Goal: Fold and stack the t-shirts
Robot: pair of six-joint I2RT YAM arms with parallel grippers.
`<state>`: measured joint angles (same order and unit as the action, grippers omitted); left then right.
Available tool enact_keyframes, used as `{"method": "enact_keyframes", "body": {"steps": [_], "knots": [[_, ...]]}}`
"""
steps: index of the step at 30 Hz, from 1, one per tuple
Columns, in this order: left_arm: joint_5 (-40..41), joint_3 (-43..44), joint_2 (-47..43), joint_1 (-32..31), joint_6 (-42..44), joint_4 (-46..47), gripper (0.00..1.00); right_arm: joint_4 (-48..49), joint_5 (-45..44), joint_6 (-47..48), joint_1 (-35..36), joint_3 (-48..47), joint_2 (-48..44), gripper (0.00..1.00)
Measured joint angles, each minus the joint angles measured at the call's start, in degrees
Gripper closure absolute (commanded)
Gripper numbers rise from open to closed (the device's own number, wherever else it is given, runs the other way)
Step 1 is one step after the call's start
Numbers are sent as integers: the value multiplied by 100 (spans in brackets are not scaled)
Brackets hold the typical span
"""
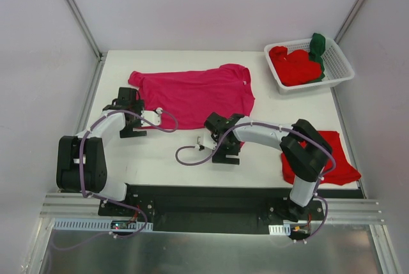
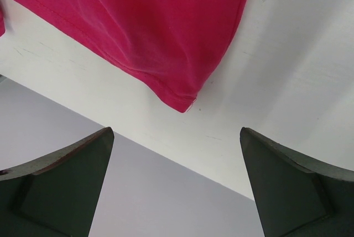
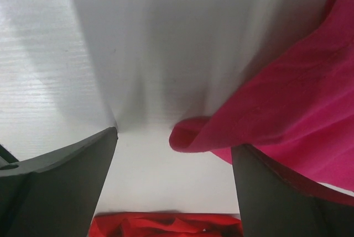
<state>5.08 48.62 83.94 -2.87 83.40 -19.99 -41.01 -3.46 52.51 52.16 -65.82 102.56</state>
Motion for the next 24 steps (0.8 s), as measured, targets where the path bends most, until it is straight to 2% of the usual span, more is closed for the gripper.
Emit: {"method": "enact_keyframes", "body": {"steps": [9,11,15,17,18,19,21,22,24], "knots": [[-11,9,-201,0,-31,0,1,-22,92,4,-55,-232,280,16],[-13,42,-210,0,-42,0,1,-79,120,2,-87,-291,330,21],[-13,52,-227,0,-46,2,1,-153,208,7,-131,-385,413,41],[-13,52,-236,0,-46,2,1,-177,240,2,-144,-417,437,56],[-13,52,-247,0,-46,0,1,-175,245,4,-151,-437,450,57],[-15,52,-258,0,-46,2,1,-170,245,-2,-157,-459,466,62],[-15,52,-291,0,-46,0,1,-164,243,-28,-170,-492,485,76],[-20,52,-310,0,-46,0,1,-153,238,-52,-173,-501,487,90],[-59,52,-354,0,-46,-9,1,-142,234,-50,-184,-505,487,94]]}}
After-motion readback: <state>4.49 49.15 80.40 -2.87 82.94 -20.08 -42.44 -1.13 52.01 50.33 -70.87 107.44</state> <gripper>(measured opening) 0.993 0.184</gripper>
